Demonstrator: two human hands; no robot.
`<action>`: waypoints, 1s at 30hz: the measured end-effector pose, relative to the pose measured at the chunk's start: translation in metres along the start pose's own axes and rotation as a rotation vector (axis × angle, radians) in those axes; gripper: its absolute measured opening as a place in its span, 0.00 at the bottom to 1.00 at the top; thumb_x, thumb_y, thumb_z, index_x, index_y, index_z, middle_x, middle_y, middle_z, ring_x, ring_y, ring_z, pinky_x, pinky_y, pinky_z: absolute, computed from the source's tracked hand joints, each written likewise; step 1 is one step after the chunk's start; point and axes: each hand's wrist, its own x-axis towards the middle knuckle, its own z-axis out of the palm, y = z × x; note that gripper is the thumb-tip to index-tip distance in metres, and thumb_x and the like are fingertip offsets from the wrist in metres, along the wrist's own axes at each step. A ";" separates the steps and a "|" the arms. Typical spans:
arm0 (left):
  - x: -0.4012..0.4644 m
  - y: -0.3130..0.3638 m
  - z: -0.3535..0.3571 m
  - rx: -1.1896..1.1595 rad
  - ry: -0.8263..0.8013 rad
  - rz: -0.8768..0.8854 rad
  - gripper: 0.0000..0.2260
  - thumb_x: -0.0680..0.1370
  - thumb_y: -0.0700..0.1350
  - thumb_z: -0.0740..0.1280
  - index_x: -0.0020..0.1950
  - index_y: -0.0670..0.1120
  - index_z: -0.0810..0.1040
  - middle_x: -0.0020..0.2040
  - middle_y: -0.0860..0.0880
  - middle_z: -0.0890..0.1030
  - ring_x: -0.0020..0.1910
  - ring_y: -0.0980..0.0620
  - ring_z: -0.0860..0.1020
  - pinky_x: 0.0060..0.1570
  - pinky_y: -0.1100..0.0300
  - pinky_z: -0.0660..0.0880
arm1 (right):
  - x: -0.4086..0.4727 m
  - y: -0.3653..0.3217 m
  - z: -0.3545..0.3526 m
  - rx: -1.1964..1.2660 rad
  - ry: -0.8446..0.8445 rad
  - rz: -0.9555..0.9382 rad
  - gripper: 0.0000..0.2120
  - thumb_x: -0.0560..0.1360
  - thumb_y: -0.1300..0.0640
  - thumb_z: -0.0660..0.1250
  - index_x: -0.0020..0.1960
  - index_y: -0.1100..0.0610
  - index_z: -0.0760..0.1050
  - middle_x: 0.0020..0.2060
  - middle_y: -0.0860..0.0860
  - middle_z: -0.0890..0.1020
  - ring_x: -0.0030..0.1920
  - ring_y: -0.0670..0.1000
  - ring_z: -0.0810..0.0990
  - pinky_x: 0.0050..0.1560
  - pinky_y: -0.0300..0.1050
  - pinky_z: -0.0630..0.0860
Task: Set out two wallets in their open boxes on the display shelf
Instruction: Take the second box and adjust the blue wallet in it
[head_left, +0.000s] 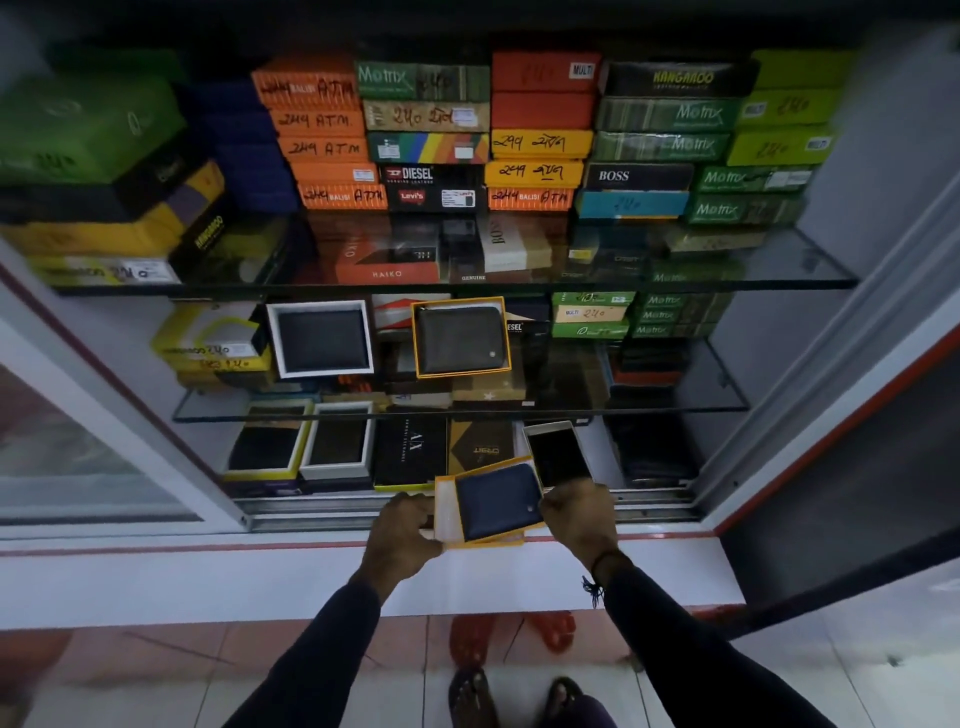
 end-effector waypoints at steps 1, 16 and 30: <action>-0.001 0.000 0.003 -0.004 0.002 -0.001 0.19 0.64 0.40 0.82 0.54 0.45 0.86 0.51 0.51 0.88 0.48 0.51 0.85 0.51 0.53 0.83 | -0.001 -0.002 0.003 -0.013 -0.006 0.006 0.10 0.71 0.51 0.71 0.40 0.57 0.86 0.37 0.54 0.87 0.41 0.55 0.85 0.38 0.35 0.68; 0.006 -0.005 0.014 0.078 0.003 0.068 0.33 0.64 0.49 0.82 0.67 0.53 0.74 0.58 0.55 0.84 0.54 0.53 0.84 0.52 0.56 0.83 | 0.007 -0.036 0.032 -0.007 -0.286 0.009 0.22 0.70 0.43 0.69 0.60 0.52 0.78 0.53 0.52 0.83 0.54 0.54 0.82 0.53 0.48 0.81; 0.013 -0.011 0.002 -0.392 -0.126 0.036 0.38 0.62 0.33 0.83 0.64 0.57 0.72 0.53 0.60 0.81 0.56 0.51 0.83 0.40 0.69 0.79 | 0.025 -0.058 0.016 0.821 -0.175 0.401 0.11 0.66 0.62 0.79 0.44 0.57 0.78 0.45 0.52 0.82 0.48 0.53 0.81 0.44 0.44 0.79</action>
